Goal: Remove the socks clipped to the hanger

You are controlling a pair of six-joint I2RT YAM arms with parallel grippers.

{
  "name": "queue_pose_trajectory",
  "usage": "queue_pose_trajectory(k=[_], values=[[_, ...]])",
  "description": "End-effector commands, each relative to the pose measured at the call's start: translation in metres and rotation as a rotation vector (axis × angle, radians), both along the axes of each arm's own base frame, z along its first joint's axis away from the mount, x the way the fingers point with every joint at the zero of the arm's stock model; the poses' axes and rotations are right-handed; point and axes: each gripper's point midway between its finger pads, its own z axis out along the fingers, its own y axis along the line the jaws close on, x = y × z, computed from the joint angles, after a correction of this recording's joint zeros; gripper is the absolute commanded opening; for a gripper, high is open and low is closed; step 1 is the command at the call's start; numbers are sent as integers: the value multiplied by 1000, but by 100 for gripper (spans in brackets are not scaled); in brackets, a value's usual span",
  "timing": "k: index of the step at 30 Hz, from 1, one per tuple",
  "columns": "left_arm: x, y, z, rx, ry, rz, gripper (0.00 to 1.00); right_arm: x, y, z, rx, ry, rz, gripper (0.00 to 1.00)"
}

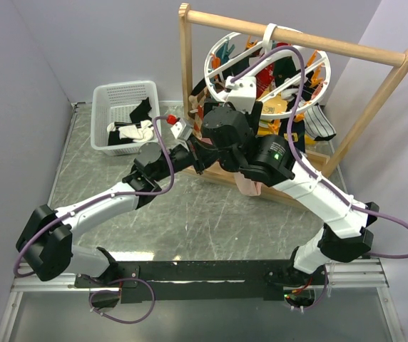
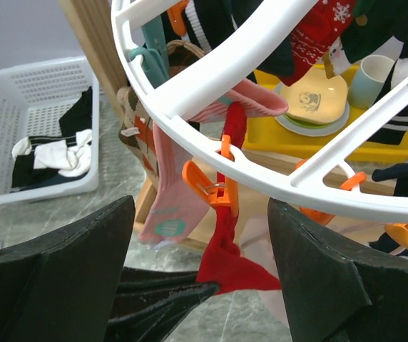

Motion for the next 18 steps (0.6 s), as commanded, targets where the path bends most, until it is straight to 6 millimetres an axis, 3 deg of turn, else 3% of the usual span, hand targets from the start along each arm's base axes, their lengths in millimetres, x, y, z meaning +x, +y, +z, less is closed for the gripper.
queue_pose_trajectory(k=[1, 12, 18], values=[[-21, 4, 41, -59, -95, -44, 1, 10, -12, 11, 17, -42, -72, 81], [-45, 5, 62, -80, -135, -79, 1, 13, -16, 5, -24, -31, -102, 77], [-45, 6, 64, -65, -144, -62, 1, -1, -15, 2, 120, 16, -43, 83]])
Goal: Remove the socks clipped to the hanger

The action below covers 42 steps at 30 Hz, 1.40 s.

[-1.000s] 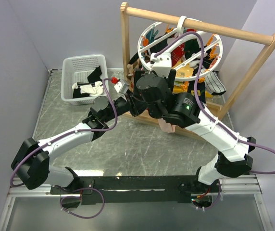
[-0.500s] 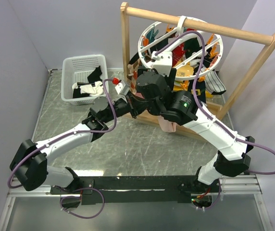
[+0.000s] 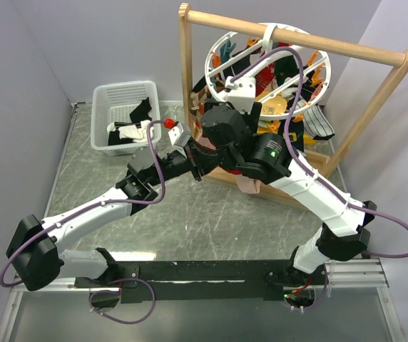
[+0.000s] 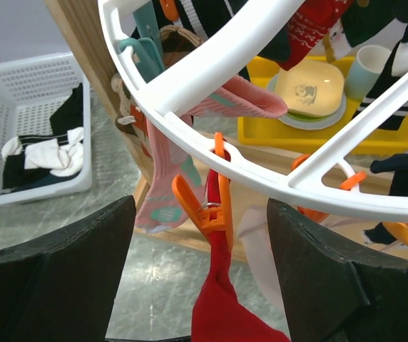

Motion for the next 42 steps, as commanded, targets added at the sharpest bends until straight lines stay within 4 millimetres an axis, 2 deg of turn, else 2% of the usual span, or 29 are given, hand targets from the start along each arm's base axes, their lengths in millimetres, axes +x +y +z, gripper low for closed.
queue_pose_trajectory(k=[1, 8, 13, 17, 18, 27, 31, 32, 35, 37, 39, 42], values=[[-8, 6, 35, -42, -79, 4, 1, -9, -12, 8, 134, 5, -8, 84], [-8, 10, 34, -27, -88, 25, 1, -13, -10, 1, 187, 5, -4, 84], [-13, 11, 37, -31, -93, 11, 1, -4, -9, -2, 139, -29, -42, 81], [-14, 10, 35, -27, -92, 6, 1, 2, -8, 5, 159, -84, -59, 77], [-14, 10, 33, -24, -92, 5, 1, 3, -8, 14, 184, -114, -60, 75], [-15, 9, 28, -14, -86, 4, 1, 9, -16, 21, 128, -191, -117, 60], [-15, 8, 24, -9, -79, 1, 1, 9, -22, 31, 126, -236, -144, 59], [-15, 8, 23, -8, -77, 0, 1, 8, -24, 34, 130, -243, -142, 55], [-15, 8, 19, -5, -70, -2, 1, 8, -25, 38, 111, -253, -139, 35], [-15, 8, 18, -4, -66, 1, 1, 8, -25, 38, 101, -253, -136, 28], [-16, 8, 18, -3, -65, -2, 1, 8, -25, 38, 101, -251, -130, 16], [-15, 8, 15, 9, -62, 7, 1, 6, -26, 38, 112, -248, -122, 14]])
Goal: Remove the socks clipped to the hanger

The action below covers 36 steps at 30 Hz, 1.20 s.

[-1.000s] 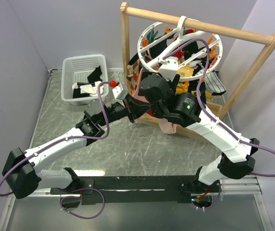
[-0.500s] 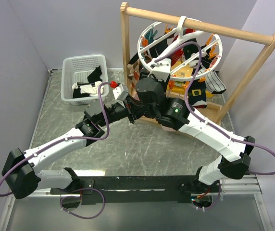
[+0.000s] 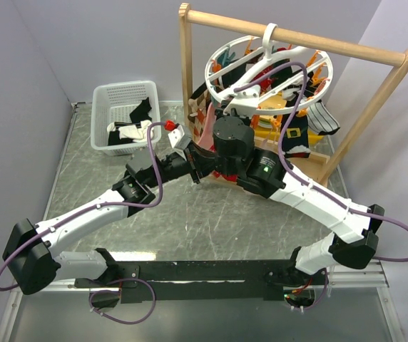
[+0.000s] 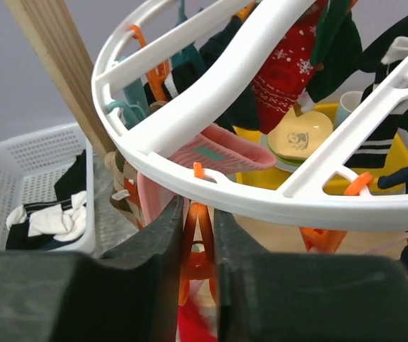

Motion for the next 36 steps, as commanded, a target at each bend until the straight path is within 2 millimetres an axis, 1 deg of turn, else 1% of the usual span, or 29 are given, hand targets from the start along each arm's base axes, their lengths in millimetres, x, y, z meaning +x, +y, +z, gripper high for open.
queue_pose_trajectory(k=[1, 3, 4, 5, 6, 7, 9, 10, 14, 15, 17, 18, 20, 21, 22, 23, 24, 25, 26, 27, 28, 29, 30, 31, 32, 33, 34, 35, 36], values=[[-6, 5, 15, -27, -42, 6, 1, -7, -20, 26, 76, -52, -28, 16], [-4, 7, 6, 13, -25, 24, 1, -9, -23, 27, 72, -49, -26, 22], [5, 12, 5, 26, -5, 83, 1, -10, -24, 27, 74, -49, -22, 24], [7, 16, 5, 42, 6, 113, 1, -11, -25, 25, 77, -45, -16, 40], [15, 23, -12, 111, 48, 169, 1, -13, -26, 20, 60, -29, -10, 51], [29, 34, -11, 123, 68, 272, 1, -15, -28, 20, 82, -29, -4, 72], [43, 56, -24, 191, 118, 403, 1, -18, -29, 8, 65, -2, 14, 79], [53, 69, -19, 192, 128, 485, 1, -21, -31, 8, 101, -1, 30, 83], [80, 105, -15, 204, 166, 645, 1, -31, -33, -9, 125, 52, 89, 85], [94, 120, -16, 196, 188, 698, 1, -34, -33, -11, 135, 60, 102, 85], [109, 132, -18, 183, 219, 717, 1, -42, -35, -16, 152, 86, 141, 86], [124, 150, -20, 162, 246, 761, 1, -45, -35, -18, 155, 96, 156, 86], [143, 162, -26, 161, 275, 801, 1, -52, -39, -21, 166, 111, 185, 87], [156, 177, -31, 164, 288, 849, 1, -57, -36, -22, 176, 120, 225, 87], [165, 184, -27, 162, 287, 877, 1, -61, -40, -19, 192, 117, 244, 88], [181, 198, -38, 183, 311, 929, 1, -64, -39, -25, 183, 131, 266, 89], [191, 204, -33, 174, 308, 948, 1, -68, -35, -27, 186, 143, 310, 89], [200, 209, -35, 176, 315, 963, 1, -74, -37, -30, 184, 147, 335, 89], [218, 223, -49, 195, 346, 999, 1, -76, -38, -31, 188, 150, 347, 89], [228, 226, -39, 178, 337, 997, 1, -83, -43, -30, 203, 149, 373, 89], [237, 232, -41, 180, 347, 1010, 1, -85, -44, -36, 199, 157, 384, 89], [254, 244, -56, 197, 380, 1036, 1, -87, -46, -38, 203, 158, 392, 90], [263, 248, -47, 184, 369, 1047, 1, -90, -49, -40, 208, 160, 395, 89], [271, 253, -49, 185, 376, 1062, 1, -94, -55, -42, 220, 156, 402, 89], [285, 262, -67, 208, 406, 1086, 1, -97, -58, -42, 224, 152, 406, 90], [293, 267, -71, 215, 415, 1101, 1, -99, -62, -44, 231, 150, 407, 89], [302, 273, -66, 210, 406, 1126, 1, -103, -69, -44, 241, 140, 408, 89], [314, 283, -81, 231, 425, 1146, 1, -105, -72, -45, 248, 136, 409, 90], [323, 287, -74, 218, 413, 1159, 1, -108, -79, -43, 260, 125, 408, 90]])
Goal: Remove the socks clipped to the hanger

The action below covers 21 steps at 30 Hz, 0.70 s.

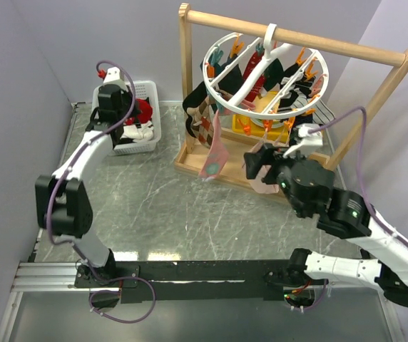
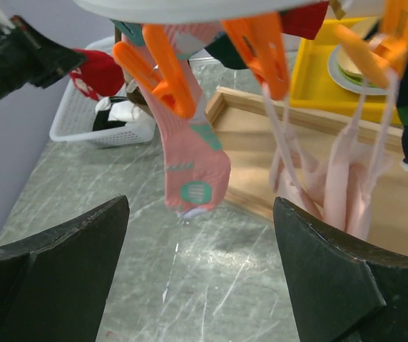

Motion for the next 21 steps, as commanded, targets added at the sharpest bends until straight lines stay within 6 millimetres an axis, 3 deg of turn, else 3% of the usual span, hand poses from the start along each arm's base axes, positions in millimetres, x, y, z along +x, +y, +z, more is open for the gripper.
queue_pose_trajectory(k=[1, 2, 3, 4, 5, 7, 8, 9, 10, 11, 13, 14, 15, 16, 17, 18, 19, 21], values=[[37, 22, 13, -3, -34, 58, 1, -14, -18, 2, 57, -14, 15, 90], [48, 27, -4, -3, 0, 61, 1, -15, -20, 1, 55, -12, 12, 90], [55, 26, 7, -10, -7, 53, 6, -16, -23, 0, 51, -10, 9, 90], [54, 25, -4, -11, 53, 36, 21, -16, -26, 0, 48, -9, 1, 90], [57, 15, -13, -13, 82, -19, 43, -17, -28, -2, 35, -3, -2, 91], [51, 6, -10, -35, 87, -38, 59, -17, -31, -1, 31, 1, -12, 93], [42, -3, 13, -67, 29, -75, 75, -17, -32, -2, 26, 2, -16, 93], [32, -7, 5, -81, 42, -88, 77, -18, -33, -1, 27, -2, -19, 93], [24, -10, 12, -94, 26, -101, 78, -18, -35, 0, 30, -6, -20, 93], [12, -15, 35, -112, -27, -119, 79, -18, -35, 2, 36, -9, -20, 93], [-8, -27, 32, -133, -20, -175, 79, -19, -37, 5, 39, -17, -17, 93], [-25, -40, 52, -140, -62, -215, 79, -19, -37, 6, 43, -20, -17, 93], [-35, -48, 45, -144, -64, -241, 79, -19, -37, 7, 42, -24, -16, 93], [-46, -58, 50, -148, -87, -277, 79, -19, -39, 10, 41, -29, -17, 93], [-66, -73, 68, -155, -134, -327, 79, -20, -39, 11, 41, -31, -15, 93], [-77, -82, 62, -162, -142, -362, 79, -20, -39, 13, 43, -35, -13, 93], [-95, -88, 78, -169, -188, -396, 80, -20, -39, 15, 41, -41, -8, 93], [-118, -107, 78, -184, -219, -473, 80, -20, -40, 18, 44, -47, -8, 93]])
